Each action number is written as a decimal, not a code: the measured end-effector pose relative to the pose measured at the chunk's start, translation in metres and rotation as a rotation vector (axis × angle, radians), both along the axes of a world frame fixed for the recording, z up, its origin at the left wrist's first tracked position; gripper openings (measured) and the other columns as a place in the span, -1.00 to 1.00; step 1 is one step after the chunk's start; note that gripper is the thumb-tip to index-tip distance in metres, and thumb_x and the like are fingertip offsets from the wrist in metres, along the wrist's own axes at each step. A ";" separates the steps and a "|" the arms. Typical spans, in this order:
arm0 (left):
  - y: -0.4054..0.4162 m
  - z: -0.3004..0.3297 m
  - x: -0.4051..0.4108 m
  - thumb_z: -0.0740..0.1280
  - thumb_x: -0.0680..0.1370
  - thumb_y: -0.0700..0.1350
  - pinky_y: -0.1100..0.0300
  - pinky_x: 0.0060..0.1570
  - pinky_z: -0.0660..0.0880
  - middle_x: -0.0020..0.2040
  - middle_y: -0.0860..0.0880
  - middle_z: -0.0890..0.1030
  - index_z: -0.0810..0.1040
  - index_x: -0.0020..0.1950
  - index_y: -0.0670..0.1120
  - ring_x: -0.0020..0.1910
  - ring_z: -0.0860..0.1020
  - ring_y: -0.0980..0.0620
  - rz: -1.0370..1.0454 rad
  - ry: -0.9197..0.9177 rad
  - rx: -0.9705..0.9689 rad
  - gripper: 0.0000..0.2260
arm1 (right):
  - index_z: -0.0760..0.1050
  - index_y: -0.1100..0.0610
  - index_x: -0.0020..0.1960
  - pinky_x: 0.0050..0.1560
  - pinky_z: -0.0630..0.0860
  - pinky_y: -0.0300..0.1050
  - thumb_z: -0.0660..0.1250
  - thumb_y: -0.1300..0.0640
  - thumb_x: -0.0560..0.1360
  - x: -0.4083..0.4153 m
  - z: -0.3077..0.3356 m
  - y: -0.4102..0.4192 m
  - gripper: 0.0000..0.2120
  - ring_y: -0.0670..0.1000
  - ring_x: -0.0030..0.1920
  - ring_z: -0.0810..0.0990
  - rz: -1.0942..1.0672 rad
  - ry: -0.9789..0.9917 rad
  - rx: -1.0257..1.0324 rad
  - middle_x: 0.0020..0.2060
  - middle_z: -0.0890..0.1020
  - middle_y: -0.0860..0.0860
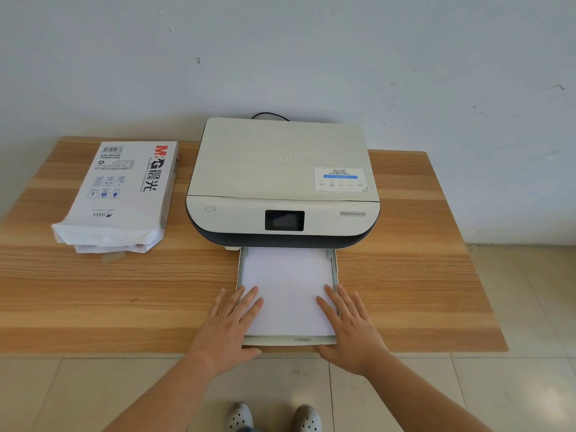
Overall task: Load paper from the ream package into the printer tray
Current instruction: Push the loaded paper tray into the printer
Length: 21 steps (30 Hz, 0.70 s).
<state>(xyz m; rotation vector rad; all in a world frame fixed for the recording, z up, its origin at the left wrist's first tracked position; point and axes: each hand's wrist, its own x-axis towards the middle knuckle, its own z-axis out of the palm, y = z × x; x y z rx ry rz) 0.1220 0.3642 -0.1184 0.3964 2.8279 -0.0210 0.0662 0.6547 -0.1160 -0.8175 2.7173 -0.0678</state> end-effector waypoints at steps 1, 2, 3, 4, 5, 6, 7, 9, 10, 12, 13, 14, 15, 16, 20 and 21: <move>0.000 0.001 -0.001 0.17 0.33 0.42 -0.19 0.40 0.00 0.54 -0.05 0.15 0.23 0.48 -0.04 0.49 0.11 -0.08 0.010 0.006 -0.003 -0.16 | 0.08 0.01 0.55 0.44 -0.12 0.18 0.20 -0.34 0.37 -0.001 0.001 0.000 -0.14 0.11 0.55 -0.09 0.006 0.002 0.000 0.56 0.09 0.06; 0.000 0.002 -0.002 0.17 0.34 0.42 -0.18 0.39 -0.01 0.54 -0.05 0.14 0.24 0.48 -0.03 0.49 0.11 -0.08 0.018 0.012 -0.004 -0.17 | 0.07 0.01 0.56 0.45 -0.13 0.18 0.19 -0.34 0.38 -0.002 0.001 -0.001 -0.14 0.11 0.55 -0.11 0.013 0.006 0.000 0.56 0.07 0.05; -0.001 0.003 -0.003 0.16 0.34 0.42 -0.18 0.39 -0.01 0.54 -0.05 0.14 0.23 0.48 -0.03 0.49 0.11 -0.08 0.022 0.015 -0.008 -0.17 | 0.06 0.01 0.56 0.45 -0.14 0.17 0.18 -0.33 0.39 -0.003 0.002 -0.002 -0.15 0.10 0.55 -0.12 0.018 0.008 0.000 0.57 0.05 0.05; -0.001 0.004 -0.003 0.15 0.35 0.42 -0.19 0.39 -0.02 0.54 -0.05 0.14 0.21 0.49 -0.02 0.50 0.11 -0.08 0.025 0.016 -0.014 -0.18 | 0.05 0.01 0.56 0.45 -0.15 0.17 0.18 -0.33 0.39 -0.003 0.003 -0.003 -0.15 0.10 0.55 -0.13 0.020 0.007 0.001 0.57 0.04 0.05; -0.001 0.004 -0.004 0.15 0.36 0.42 -0.19 0.40 -0.03 0.55 -0.05 0.14 0.19 0.50 -0.02 0.51 0.12 -0.09 0.028 0.015 -0.021 -0.18 | 0.05 0.01 0.56 0.45 -0.15 0.17 0.18 -0.33 0.39 -0.004 0.003 -0.004 -0.15 0.10 0.55 -0.13 0.020 0.008 0.004 0.57 0.05 0.05; -0.002 0.005 -0.005 0.14 0.37 0.42 -0.18 0.41 -0.05 0.56 -0.05 0.12 0.17 0.50 -0.02 0.51 0.12 -0.09 0.033 0.013 -0.027 -0.18 | 0.06 0.02 0.56 0.45 -0.13 0.17 0.18 -0.33 0.39 -0.005 0.004 -0.005 -0.15 0.11 0.55 -0.11 0.020 0.008 0.009 0.57 0.07 0.06; -0.002 0.006 -0.005 0.14 0.38 0.42 -0.18 0.41 -0.08 0.56 -0.04 0.10 0.16 0.51 -0.02 0.52 0.12 -0.09 0.035 0.013 -0.034 -0.18 | 0.08 0.04 0.55 0.45 -0.11 0.18 0.18 -0.34 0.39 -0.005 0.004 -0.007 -0.15 0.11 0.55 -0.09 0.025 0.005 0.020 0.56 0.09 0.07; -0.001 0.007 -0.006 0.13 0.38 0.42 -0.19 0.41 -0.08 0.57 -0.04 0.07 0.14 0.52 -0.02 0.52 0.10 -0.09 0.038 0.025 -0.042 -0.17 | 0.10 0.07 0.55 0.44 -0.08 0.19 0.19 -0.36 0.39 -0.005 0.004 -0.010 -0.13 0.14 0.55 -0.07 0.031 0.004 0.039 0.55 0.12 0.09; -0.001 0.008 -0.006 0.13 0.38 0.42 -0.19 0.41 -0.07 0.57 -0.04 0.07 0.14 0.52 -0.02 0.52 0.10 -0.09 0.043 0.029 -0.041 -0.17 | 0.09 0.07 0.55 0.43 -0.08 0.20 0.18 -0.38 0.39 -0.005 0.004 -0.011 -0.12 0.15 0.54 -0.08 0.025 0.003 0.043 0.56 0.11 0.09; -0.001 0.009 -0.006 0.14 0.37 0.43 -0.20 0.40 -0.03 0.56 -0.04 0.12 0.16 0.51 -0.02 0.51 0.14 -0.09 0.057 0.030 -0.032 -0.16 | 0.04 0.05 0.57 0.43 -0.11 0.23 0.16 -0.41 0.38 -0.005 0.003 -0.013 -0.09 0.15 0.54 -0.14 0.001 0.000 0.044 0.57 0.05 0.08; -0.001 0.009 -0.006 0.14 0.36 0.43 -0.20 0.40 -0.02 0.56 -0.04 0.13 0.16 0.51 -0.02 0.51 0.15 -0.09 0.061 0.032 -0.026 -0.16 | 0.00 0.03 0.57 0.43 -0.14 0.23 0.15 -0.42 0.38 -0.006 0.003 -0.014 -0.08 0.15 0.54 -0.18 -0.009 0.003 0.042 0.57 0.01 0.07; -0.002 0.008 -0.006 0.14 0.36 0.44 -0.21 0.40 -0.02 0.56 -0.05 0.13 0.16 0.51 -0.02 0.51 0.15 -0.09 0.063 0.033 -0.022 -0.16 | -0.02 0.01 0.57 0.43 -0.15 0.24 0.14 -0.44 0.37 -0.006 0.003 -0.014 -0.07 0.14 0.54 -0.20 -0.017 0.005 0.041 0.57 -0.01 0.07; -0.002 0.008 -0.006 0.13 0.36 0.44 -0.21 0.40 -0.04 0.56 -0.04 0.11 0.14 0.51 -0.01 0.51 0.13 -0.09 0.064 0.033 -0.020 -0.16 | -0.04 0.00 0.57 0.43 -0.16 0.24 0.13 -0.45 0.36 -0.007 0.004 -0.014 -0.06 0.14 0.54 -0.20 -0.025 0.009 0.039 0.57 -0.01 0.07; -0.002 0.008 -0.007 0.12 0.36 0.44 -0.21 0.41 -0.06 0.56 -0.04 0.09 0.13 0.52 -0.01 0.52 0.12 -0.08 0.064 0.036 -0.019 -0.15 | -0.03 0.00 0.57 0.42 -0.15 0.25 0.13 -0.46 0.35 -0.007 0.004 -0.015 -0.05 0.14 0.54 -0.18 -0.034 0.005 0.040 0.57 0.00 0.07; -0.002 0.010 -0.011 0.10 0.36 0.45 -0.21 0.41 -0.07 0.57 -0.03 0.08 0.12 0.52 0.00 0.52 0.10 -0.09 0.062 0.050 -0.018 -0.15 | -0.08 -0.01 0.57 0.42 -0.13 0.27 0.13 -0.49 0.34 -0.011 0.003 -0.015 -0.02 0.15 0.54 -0.17 -0.057 0.001 0.041 0.57 0.00 0.07; -0.002 0.011 -0.012 0.10 0.36 0.45 -0.21 0.41 -0.08 0.57 -0.03 0.07 0.11 0.53 0.00 0.53 0.09 -0.09 0.062 0.051 -0.016 -0.15 | -0.12 -0.02 0.57 0.43 -0.15 0.27 0.12 -0.49 0.34 -0.013 0.003 -0.015 -0.01 0.14 0.54 -0.20 -0.059 0.006 0.040 0.57 -0.02 0.07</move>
